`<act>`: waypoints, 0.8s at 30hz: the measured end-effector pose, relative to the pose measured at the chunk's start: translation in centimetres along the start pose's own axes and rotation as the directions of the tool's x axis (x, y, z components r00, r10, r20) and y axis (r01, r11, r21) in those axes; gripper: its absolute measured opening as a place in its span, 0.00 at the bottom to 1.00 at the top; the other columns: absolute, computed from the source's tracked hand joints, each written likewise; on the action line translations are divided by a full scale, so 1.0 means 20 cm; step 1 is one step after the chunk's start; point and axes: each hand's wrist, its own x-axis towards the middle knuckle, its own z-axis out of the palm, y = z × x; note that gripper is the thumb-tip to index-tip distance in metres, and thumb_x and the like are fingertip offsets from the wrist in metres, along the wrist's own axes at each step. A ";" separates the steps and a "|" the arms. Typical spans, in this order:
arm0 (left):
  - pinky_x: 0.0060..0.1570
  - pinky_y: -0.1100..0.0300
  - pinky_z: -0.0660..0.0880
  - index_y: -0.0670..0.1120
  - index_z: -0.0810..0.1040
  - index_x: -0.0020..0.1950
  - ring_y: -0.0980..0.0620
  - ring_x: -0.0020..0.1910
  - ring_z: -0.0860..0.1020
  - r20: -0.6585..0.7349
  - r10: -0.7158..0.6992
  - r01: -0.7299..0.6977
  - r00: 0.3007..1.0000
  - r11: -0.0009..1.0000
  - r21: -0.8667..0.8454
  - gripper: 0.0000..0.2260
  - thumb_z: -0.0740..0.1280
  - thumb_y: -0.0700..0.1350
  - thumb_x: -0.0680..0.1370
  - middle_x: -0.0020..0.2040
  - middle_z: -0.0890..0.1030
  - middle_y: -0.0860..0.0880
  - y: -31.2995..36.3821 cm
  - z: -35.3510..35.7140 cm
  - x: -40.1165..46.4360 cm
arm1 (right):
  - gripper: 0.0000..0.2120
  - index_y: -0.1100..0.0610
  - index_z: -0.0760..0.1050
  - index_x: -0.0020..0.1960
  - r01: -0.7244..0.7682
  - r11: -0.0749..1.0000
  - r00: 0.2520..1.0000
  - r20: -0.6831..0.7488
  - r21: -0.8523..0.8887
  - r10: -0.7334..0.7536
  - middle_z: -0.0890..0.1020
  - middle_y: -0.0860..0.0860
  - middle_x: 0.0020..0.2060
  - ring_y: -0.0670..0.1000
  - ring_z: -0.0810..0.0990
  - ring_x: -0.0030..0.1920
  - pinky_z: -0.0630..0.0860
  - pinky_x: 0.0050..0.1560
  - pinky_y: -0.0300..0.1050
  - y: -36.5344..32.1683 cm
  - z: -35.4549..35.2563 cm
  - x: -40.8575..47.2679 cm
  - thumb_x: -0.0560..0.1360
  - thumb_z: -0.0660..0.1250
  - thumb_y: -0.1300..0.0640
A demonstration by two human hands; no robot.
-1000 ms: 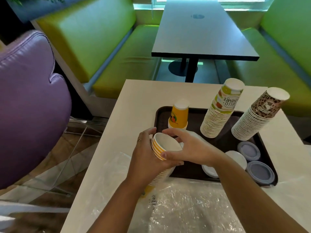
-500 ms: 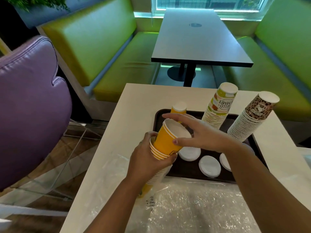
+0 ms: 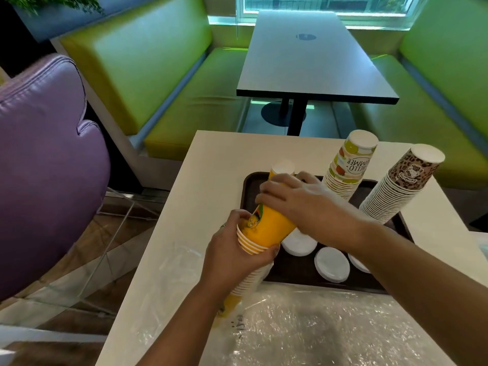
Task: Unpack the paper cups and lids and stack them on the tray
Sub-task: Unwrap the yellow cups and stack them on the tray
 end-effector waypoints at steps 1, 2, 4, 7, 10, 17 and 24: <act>0.39 0.75 0.71 0.61 0.63 0.57 0.63 0.44 0.76 -0.006 -0.009 0.009 1.000 1.000 -0.005 0.30 0.77 0.59 0.63 0.49 0.75 0.61 0.00 -0.01 0.00 | 0.40 0.53 0.74 0.63 -0.027 0.999 0.998 -0.050 -0.022 0.025 0.77 0.52 0.60 0.58 0.75 0.61 0.76 0.51 0.58 0.04 0.00 0.00 0.53 0.81 0.61; 0.38 0.76 0.70 0.61 0.63 0.58 0.63 0.44 0.76 -0.014 -0.021 0.021 1.000 1.000 -0.014 0.31 0.77 0.59 0.63 0.49 0.74 0.61 0.00 -0.02 0.01 | 0.41 0.53 0.74 0.63 -0.066 0.998 0.993 -0.100 -0.020 0.063 0.77 0.53 0.60 0.58 0.76 0.60 0.75 0.52 0.59 0.09 -0.01 0.01 0.52 0.81 0.62; 0.38 0.77 0.69 0.61 0.62 0.60 0.61 0.45 0.75 -0.031 -0.050 0.049 0.998 0.998 -0.028 0.33 0.78 0.58 0.62 0.50 0.72 0.62 0.00 -0.03 0.02 | 0.40 0.55 0.72 0.64 -0.163 0.983 0.972 -0.160 0.082 0.174 0.77 0.55 0.61 0.60 0.75 0.61 0.73 0.55 0.61 0.18 0.00 0.03 0.53 0.81 0.62; 0.37 0.79 0.68 0.60 0.62 0.62 0.61 0.48 0.72 -0.038 -0.082 0.081 0.996 0.996 -0.034 0.35 0.78 0.58 0.62 0.52 0.70 0.63 -0.01 -0.03 0.03 | 0.38 0.53 0.69 0.67 -0.321 0.903 0.916 -0.147 0.287 0.372 0.75 0.54 0.62 0.58 0.72 0.62 0.70 0.60 0.61 0.26 0.10 0.08 0.60 0.80 0.53; 0.40 0.81 0.68 0.61 0.63 0.60 0.65 0.46 0.72 -0.027 -0.093 0.092 0.995 0.995 -0.050 0.34 0.78 0.58 0.61 0.49 0.71 0.65 -0.02 -0.03 0.04 | 0.39 0.52 0.64 0.70 -0.491 0.609 0.752 -0.050 0.623 0.657 0.73 0.52 0.64 0.54 0.71 0.61 0.71 0.58 0.52 0.28 0.26 0.14 0.64 0.78 0.49; 0.37 0.79 0.69 0.62 0.63 0.60 0.68 0.47 0.72 0.003 -0.148 0.148 0.989 0.988 -0.044 0.35 0.78 0.61 0.60 0.48 0.71 0.66 -0.03 -0.04 0.08 | 0.41 0.51 0.59 0.71 -0.467 -0.071 0.466 0.314 0.881 0.827 0.72 0.51 0.66 0.54 0.72 0.65 0.73 0.63 0.59 0.28 0.60 0.23 0.65 0.77 0.52; 0.39 0.79 0.69 0.59 0.65 0.59 0.65 0.48 0.74 0.004 -0.179 0.179 0.984 0.982 -0.055 0.34 0.78 0.61 0.58 0.48 0.73 0.64 -0.04 -0.04 0.12 | 0.41 0.53 0.62 0.69 -0.592 -0.062 0.443 0.388 0.804 0.808 0.74 0.53 0.64 0.56 0.73 0.64 0.73 0.62 0.56 0.21 0.80 0.22 0.63 0.79 0.53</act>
